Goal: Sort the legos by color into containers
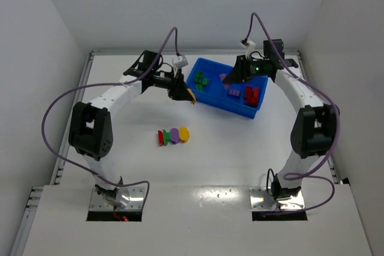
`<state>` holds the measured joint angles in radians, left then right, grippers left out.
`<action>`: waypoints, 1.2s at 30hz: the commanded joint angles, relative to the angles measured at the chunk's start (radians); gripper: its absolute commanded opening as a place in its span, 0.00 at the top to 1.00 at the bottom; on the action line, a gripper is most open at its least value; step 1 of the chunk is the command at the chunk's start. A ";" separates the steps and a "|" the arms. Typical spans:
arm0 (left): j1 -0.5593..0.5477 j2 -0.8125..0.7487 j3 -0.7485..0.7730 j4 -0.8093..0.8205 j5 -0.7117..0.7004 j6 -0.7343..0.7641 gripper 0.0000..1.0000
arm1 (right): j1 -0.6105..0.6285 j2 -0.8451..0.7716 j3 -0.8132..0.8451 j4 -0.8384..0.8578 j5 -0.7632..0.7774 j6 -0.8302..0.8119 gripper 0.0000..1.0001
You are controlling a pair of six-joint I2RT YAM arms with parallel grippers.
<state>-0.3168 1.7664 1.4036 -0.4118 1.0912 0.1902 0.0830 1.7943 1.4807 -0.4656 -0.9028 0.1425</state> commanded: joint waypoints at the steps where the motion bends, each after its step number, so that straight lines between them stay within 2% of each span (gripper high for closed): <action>1: -0.077 0.004 0.055 0.250 -0.177 -0.088 0.86 | -0.009 -0.122 -0.061 -0.036 0.180 -0.081 0.95; 2: -0.100 0.034 0.066 0.337 -0.213 -0.162 0.86 | -0.018 -0.153 -0.075 -0.045 0.239 -0.092 0.95; 4: -0.125 0.080 0.103 0.376 -0.316 -0.208 0.86 | -0.019 -0.182 -0.117 -0.045 0.298 -0.092 0.95; 8: -0.183 0.240 0.277 0.377 -0.485 -0.290 0.85 | -0.029 -0.248 -0.160 -0.045 0.428 -0.092 0.95; 11: -0.211 0.361 0.450 0.340 -0.579 -0.310 0.85 | -0.038 -0.271 -0.183 -0.045 0.429 -0.092 0.95; 17: -0.241 0.513 0.584 0.331 -0.688 -0.345 0.84 | -0.058 -0.280 -0.183 -0.045 0.429 -0.092 0.95; 21: -0.251 0.580 0.632 0.331 -0.722 -0.345 0.80 | -0.069 -0.259 -0.172 -0.045 0.429 -0.092 0.95; 23: -0.260 0.602 0.661 0.331 -0.731 -0.336 0.67 | -0.078 -0.259 -0.163 -0.045 0.420 -0.092 0.95; 27: -0.271 0.620 0.670 0.331 -0.766 -0.324 0.36 | -0.078 -0.224 -0.154 -0.036 0.420 -0.092 0.95; 32: -0.271 0.562 0.670 0.331 -0.807 -0.324 0.34 | -0.069 -0.167 -0.154 -0.018 0.429 -0.092 0.95; 33: -0.259 0.545 0.670 0.331 -0.807 -0.351 0.31 | -0.069 -0.158 -0.154 -0.007 0.429 -0.092 0.95; 36: -0.248 0.448 0.670 0.331 -0.902 -0.412 0.30 | -0.060 -0.110 -0.129 0.019 0.439 -0.092 0.95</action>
<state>-0.5781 2.3810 2.0323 -0.1204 0.2741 -0.1635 0.0139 1.6478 1.3022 -0.5041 -0.4740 0.0593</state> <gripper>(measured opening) 0.694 0.342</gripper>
